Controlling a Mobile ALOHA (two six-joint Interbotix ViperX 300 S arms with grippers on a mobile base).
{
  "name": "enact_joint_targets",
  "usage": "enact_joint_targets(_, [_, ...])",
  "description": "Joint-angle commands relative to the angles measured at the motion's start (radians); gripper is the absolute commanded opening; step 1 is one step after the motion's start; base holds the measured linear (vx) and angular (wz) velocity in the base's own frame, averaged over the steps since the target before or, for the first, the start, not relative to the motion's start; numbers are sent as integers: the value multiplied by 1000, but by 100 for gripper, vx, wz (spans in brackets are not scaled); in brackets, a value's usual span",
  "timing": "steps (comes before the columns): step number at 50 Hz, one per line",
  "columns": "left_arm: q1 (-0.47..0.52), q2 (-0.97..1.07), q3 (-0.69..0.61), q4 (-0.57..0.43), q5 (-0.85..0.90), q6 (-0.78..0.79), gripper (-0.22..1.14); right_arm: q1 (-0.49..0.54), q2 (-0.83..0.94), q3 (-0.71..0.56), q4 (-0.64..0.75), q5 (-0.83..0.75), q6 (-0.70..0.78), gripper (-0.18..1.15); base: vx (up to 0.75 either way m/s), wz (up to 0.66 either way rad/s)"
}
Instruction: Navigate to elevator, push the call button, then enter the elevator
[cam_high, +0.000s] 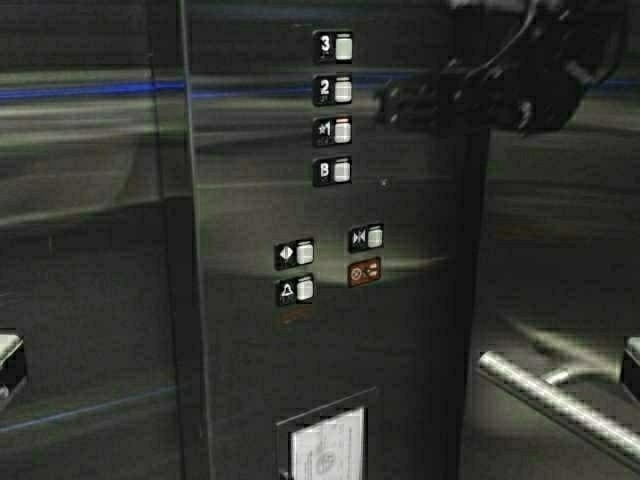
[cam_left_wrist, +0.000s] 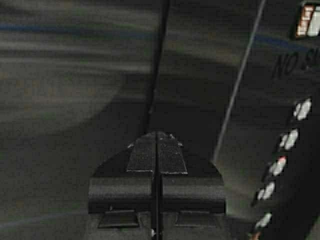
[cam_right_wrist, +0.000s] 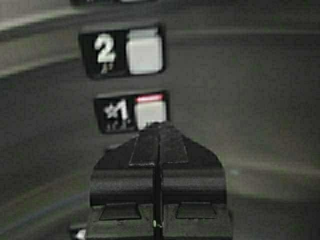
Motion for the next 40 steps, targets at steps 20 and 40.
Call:
enact_joint_targets(20, [0, 8, -18, -2, 6, -17, 3, 2, -247, 74, 74, 189, 9, 6, -8, 8])
enact_joint_targets(40, [0, 43, -26, -2, 18, 35, 3, 3, -321, 66, 77, 291, 222, 6, -11, 25])
